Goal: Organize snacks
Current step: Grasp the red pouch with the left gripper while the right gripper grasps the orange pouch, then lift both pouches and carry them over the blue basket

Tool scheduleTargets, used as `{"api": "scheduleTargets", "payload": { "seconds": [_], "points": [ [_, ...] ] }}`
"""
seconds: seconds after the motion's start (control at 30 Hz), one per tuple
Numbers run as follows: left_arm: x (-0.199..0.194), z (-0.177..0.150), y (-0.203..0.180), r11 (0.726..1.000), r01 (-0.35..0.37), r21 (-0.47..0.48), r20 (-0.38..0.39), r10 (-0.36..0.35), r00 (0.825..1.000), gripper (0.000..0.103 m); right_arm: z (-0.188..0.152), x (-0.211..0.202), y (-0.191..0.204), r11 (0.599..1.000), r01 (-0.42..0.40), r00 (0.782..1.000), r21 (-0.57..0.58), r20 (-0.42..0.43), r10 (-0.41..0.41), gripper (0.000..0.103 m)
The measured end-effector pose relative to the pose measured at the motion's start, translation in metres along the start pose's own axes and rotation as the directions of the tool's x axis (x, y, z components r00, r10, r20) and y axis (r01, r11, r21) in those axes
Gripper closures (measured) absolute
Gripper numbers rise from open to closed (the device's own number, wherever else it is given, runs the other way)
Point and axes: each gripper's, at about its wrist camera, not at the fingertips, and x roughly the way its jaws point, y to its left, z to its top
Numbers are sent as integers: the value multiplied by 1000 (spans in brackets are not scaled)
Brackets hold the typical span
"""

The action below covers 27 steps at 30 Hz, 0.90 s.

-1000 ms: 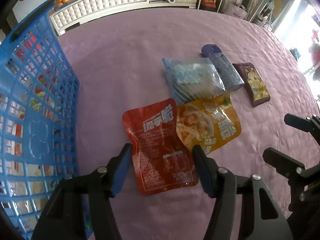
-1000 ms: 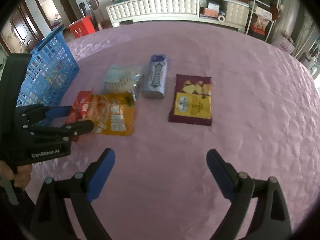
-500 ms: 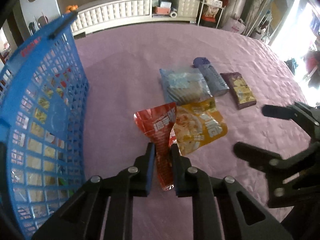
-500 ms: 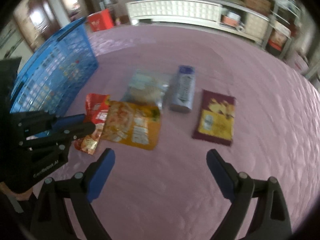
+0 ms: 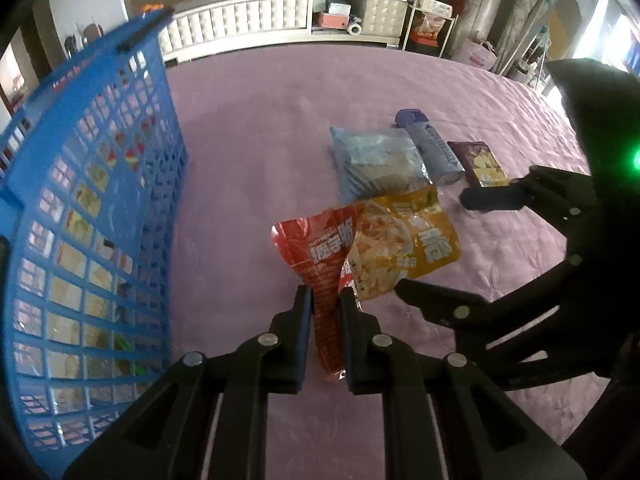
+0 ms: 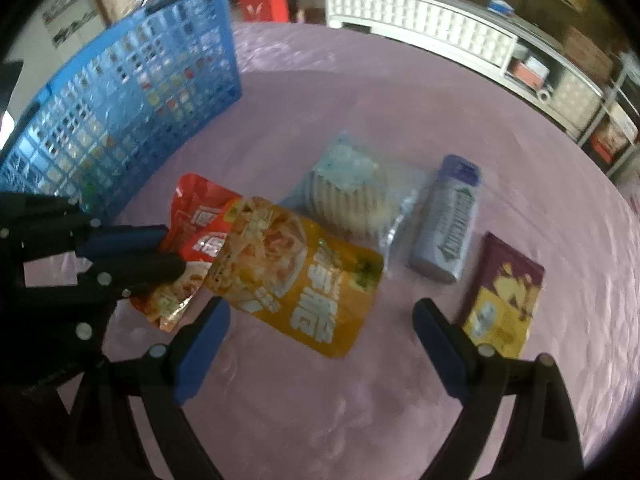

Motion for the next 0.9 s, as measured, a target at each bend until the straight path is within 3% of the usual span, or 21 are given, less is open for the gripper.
{"api": "scheduleTargets", "payload": {
  "seconds": [0.1, 0.27, 0.4, 0.57, 0.63, 0.8, 0.9],
  "points": [
    [3, 2, -2, 1000, -14, 12, 3, 14, 1000, 91, 4, 3, 5, 998, 18, 1000, -56, 18, -17, 9],
    [3, 2, -3, 1000, -8, 17, 3, 8, 1000, 91, 4, 1, 14, 993, -8, 996, -117, 92, 19, 24],
    [9, 1, -4, 1000, 15, 7, -7, -15, 1000, 91, 1, -5, 9, 992, -13, 993, -124, 118, 28, 52],
    [13, 4, -4, 1000, 25, 8, -5, -25, 1000, 92, -2, -10, 8, 994, -47, 992, -103, 114, 59, 64],
    [14, 6, -5, 1000, 25, 13, -3, -25, 1000, 93, 0, -13, 10, 993, -62, 991, -105, 112, 74, 78],
    [6, 4, -10, 999, 30, 14, 13, -30, 999, 103, -10, -23, 22, 994, -29, 995, -105, 93, 38, 101],
    [-9, -2, -17, 999, 24, 42, 37, -25, 999, 103, -18, -34, 26, 997, -12, 996, -80, 90, 19, 101]
  ]
}}
